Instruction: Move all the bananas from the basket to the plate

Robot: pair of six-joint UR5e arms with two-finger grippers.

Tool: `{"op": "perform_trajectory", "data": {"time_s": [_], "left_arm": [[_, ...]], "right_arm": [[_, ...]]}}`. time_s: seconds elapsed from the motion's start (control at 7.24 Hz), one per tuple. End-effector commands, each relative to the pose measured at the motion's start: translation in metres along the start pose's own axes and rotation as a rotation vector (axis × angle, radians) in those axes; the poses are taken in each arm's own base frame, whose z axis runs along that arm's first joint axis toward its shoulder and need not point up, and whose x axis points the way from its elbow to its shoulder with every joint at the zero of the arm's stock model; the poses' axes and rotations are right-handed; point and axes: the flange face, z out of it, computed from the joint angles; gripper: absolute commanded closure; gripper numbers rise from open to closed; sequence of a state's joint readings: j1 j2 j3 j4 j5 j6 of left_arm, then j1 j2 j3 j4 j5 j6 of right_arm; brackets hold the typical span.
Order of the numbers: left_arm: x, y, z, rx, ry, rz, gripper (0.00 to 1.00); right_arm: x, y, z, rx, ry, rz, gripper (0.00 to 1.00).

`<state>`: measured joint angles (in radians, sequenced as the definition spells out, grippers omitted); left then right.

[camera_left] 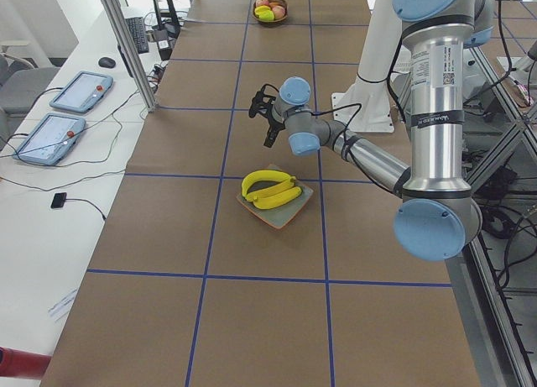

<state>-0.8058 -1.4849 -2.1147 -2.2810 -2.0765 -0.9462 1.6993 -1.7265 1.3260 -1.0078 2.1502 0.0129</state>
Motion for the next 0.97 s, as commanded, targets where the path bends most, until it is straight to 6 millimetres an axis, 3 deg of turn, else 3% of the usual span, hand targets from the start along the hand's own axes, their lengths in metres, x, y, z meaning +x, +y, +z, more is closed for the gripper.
{"op": "perform_trajectory", "data": {"time_s": [0.0,0.14,0.55,0.69,0.83], "left_arm": [[-0.001,0.0,0.001,-0.003,0.0,-0.006,0.0],[-0.001,0.001,0.001,-0.005,-0.001,-0.01,0.0],[-0.003,0.001,0.004,-0.014,0.001,-0.012,0.0],[-0.003,0.001,0.004,-0.014,0.001,-0.014,0.0],[0.001,-0.002,0.004,-0.007,0.007,-0.008,0.0]], "right_arm": [[0.002,-0.036,-0.027,0.072,0.061,-0.003,1.0],[-0.006,-0.051,-0.041,0.105,0.073,-0.013,1.0],[-0.058,-0.108,-0.121,0.282,0.056,-0.02,1.0],[-0.081,-0.123,-0.152,0.344,0.032,-0.049,1.0],[-0.12,-0.137,-0.184,0.402,-0.011,-0.123,1.0]]}}
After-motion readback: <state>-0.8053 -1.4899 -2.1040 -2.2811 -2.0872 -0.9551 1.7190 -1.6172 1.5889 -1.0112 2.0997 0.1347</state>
